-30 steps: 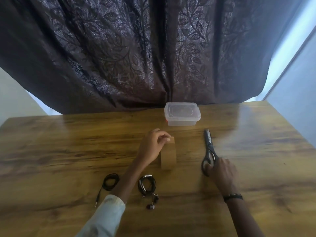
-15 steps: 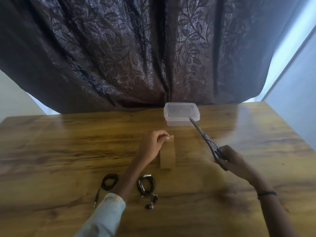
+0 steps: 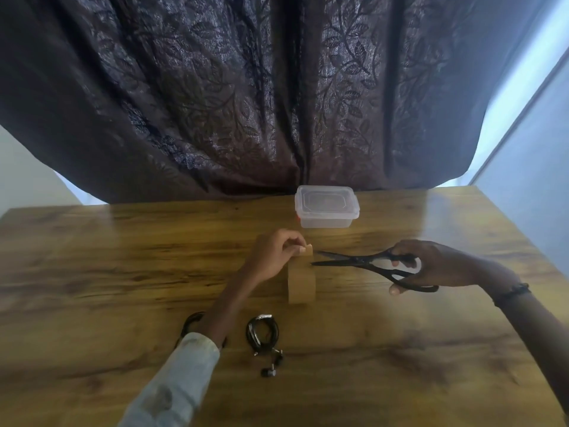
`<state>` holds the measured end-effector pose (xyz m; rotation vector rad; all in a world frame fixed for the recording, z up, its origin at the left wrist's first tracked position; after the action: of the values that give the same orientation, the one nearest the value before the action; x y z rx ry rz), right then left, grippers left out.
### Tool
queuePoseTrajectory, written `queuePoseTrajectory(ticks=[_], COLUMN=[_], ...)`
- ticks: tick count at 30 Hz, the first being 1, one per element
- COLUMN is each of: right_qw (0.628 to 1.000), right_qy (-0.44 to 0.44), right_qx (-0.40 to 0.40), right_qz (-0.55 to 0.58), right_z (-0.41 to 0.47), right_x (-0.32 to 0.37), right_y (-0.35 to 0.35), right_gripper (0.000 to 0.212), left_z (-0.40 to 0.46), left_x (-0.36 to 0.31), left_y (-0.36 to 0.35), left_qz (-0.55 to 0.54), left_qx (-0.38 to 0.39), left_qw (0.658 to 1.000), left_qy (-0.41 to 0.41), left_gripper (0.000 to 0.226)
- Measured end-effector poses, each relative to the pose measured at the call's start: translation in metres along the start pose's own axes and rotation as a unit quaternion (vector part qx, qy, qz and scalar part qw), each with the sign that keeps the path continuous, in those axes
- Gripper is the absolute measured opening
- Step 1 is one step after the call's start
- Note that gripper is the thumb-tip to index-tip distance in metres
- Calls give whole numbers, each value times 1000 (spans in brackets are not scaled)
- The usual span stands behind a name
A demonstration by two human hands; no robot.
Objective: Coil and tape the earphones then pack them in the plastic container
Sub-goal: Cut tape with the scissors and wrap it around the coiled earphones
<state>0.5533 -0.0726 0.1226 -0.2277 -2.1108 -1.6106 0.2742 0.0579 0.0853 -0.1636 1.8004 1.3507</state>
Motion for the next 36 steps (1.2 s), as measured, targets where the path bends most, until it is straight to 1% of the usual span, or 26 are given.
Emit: queuePoseTrajectory(ticks=[4, 8, 11, 20, 25, 28, 32, 36], right_qw=[1000, 1000, 999, 998, 998, 998, 998, 999], right_qy=[5, 24, 41, 57, 58, 58, 56, 53], right_qx=[0, 3, 5, -9, -7, -9, -14, -13], right_qz=[3, 9, 2, 11, 6, -5, -12, -2], right_z=[11, 20, 27, 39, 42, 43, 42, 40], right_x=[3, 1, 4, 14, 12, 15, 16, 19], right_y=[4, 3, 1, -3, -6, -6, -6, -6], right_gripper=[47, 44, 51, 43, 51, 48, 53, 43], left_z=[-1, -1, -1, -5, -8, -9, -9, -10], left_x=[-2, -3, -3, -7, -9, -9, -9, -9], left_y=[3, 4, 5, 7, 6, 6, 4, 4], left_qz=[19, 34, 47, 62, 67, 78, 77, 75], left_qx=[1, -5, -7, -14, -20, -29, -31, -30], left_qw=[1000, 999, 999, 998, 997, 996, 996, 997], left_qy=[-14, -19, -23, -23, -23, -25, -26, -22], left_gripper=[9, 9, 10, 9, 10, 10, 10, 10])
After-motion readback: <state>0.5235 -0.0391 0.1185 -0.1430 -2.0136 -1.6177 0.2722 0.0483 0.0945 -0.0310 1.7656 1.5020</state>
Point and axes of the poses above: each hand's wrist, its own z-axis towards the middle knuckle, its own y-axis out of the back of the hand, x = y × z, the point moved 1 cm from there along z, towards the middle knuckle, and after that the axes turned 11 degrees about y, right-handed, at the moved point
